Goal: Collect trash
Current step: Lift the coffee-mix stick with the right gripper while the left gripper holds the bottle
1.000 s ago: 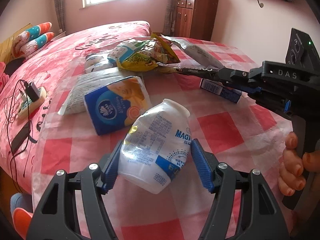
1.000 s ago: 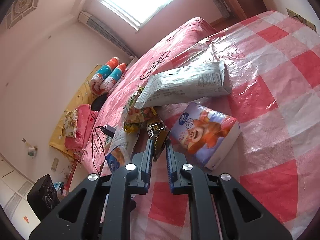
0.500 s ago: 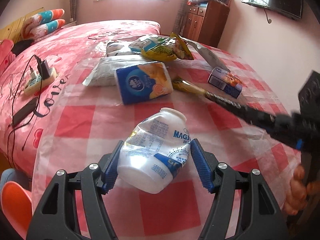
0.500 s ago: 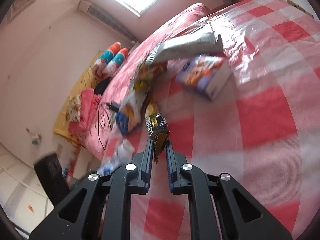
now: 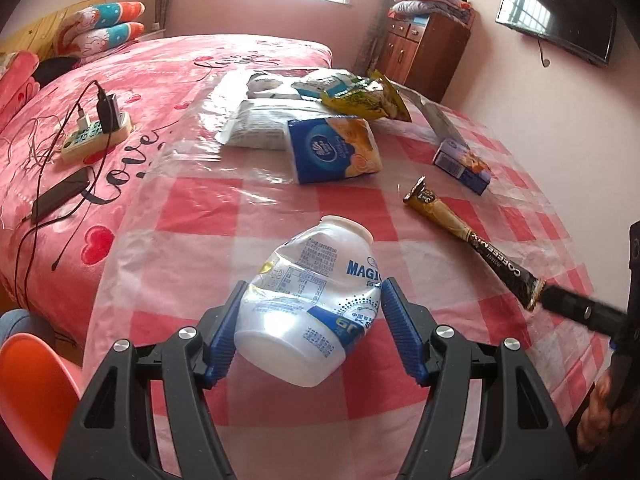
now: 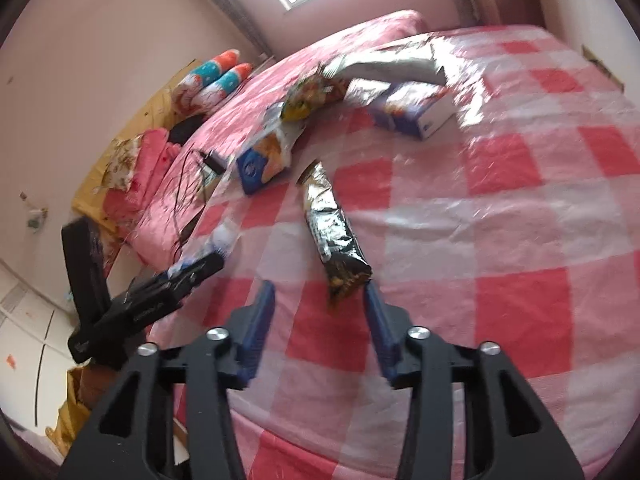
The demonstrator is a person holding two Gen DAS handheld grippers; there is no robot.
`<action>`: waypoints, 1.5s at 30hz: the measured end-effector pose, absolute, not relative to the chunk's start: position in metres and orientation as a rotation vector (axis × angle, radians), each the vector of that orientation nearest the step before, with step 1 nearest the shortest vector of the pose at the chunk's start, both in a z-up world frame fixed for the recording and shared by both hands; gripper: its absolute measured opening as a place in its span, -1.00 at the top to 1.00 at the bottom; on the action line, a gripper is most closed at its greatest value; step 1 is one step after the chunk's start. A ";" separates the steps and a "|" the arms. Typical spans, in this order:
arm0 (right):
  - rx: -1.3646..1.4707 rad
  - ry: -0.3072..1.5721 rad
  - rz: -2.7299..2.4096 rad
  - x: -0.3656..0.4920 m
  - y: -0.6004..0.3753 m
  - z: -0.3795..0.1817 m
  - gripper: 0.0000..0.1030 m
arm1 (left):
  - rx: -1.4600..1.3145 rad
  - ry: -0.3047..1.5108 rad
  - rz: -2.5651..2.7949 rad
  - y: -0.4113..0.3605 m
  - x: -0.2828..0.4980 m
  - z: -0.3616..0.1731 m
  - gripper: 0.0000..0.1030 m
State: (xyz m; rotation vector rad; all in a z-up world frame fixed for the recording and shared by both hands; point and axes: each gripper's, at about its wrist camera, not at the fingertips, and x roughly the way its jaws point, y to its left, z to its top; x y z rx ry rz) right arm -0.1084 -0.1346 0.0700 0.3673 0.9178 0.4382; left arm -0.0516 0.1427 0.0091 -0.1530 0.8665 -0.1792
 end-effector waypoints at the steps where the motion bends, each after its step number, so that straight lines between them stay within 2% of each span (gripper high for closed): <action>1: 0.369 0.907 0.420 -0.107 -0.136 0.073 -0.09 | -0.157 0.864 -0.180 0.145 -0.053 0.009 -0.31; 3: 0.373 0.886 0.398 -0.102 -0.139 0.077 -0.24 | -0.163 0.861 -0.183 0.147 -0.054 0.010 -0.31; 6: 0.349 0.868 0.350 -0.094 -0.139 0.083 -0.30 | -0.176 0.850 -0.187 0.152 -0.058 0.011 -0.31; 9: 0.300 0.850 0.316 -0.085 -0.138 0.084 -0.47 | -0.187 0.842 -0.190 0.155 -0.060 0.013 -0.31; 24: 0.069 0.941 0.342 -0.045 -0.090 0.056 -0.47 | -0.220 0.811 -0.182 0.176 -0.077 0.021 -0.31; 29: -0.133 0.916 0.284 -0.051 -0.064 0.052 -0.14 | -0.235 0.807 -0.173 0.184 -0.083 0.021 -0.31; 31: -0.177 0.899 0.282 -0.055 -0.059 0.050 0.14 | -0.240 0.808 -0.170 0.187 -0.085 0.020 -0.31; 34: -0.186 0.892 0.293 -0.058 -0.054 0.050 0.42 | -0.248 0.807 -0.165 0.191 -0.088 0.019 -0.31; 45: -0.184 0.889 0.279 -0.066 -0.048 0.053 0.62 | -0.272 0.791 -0.147 0.206 -0.098 0.020 -0.31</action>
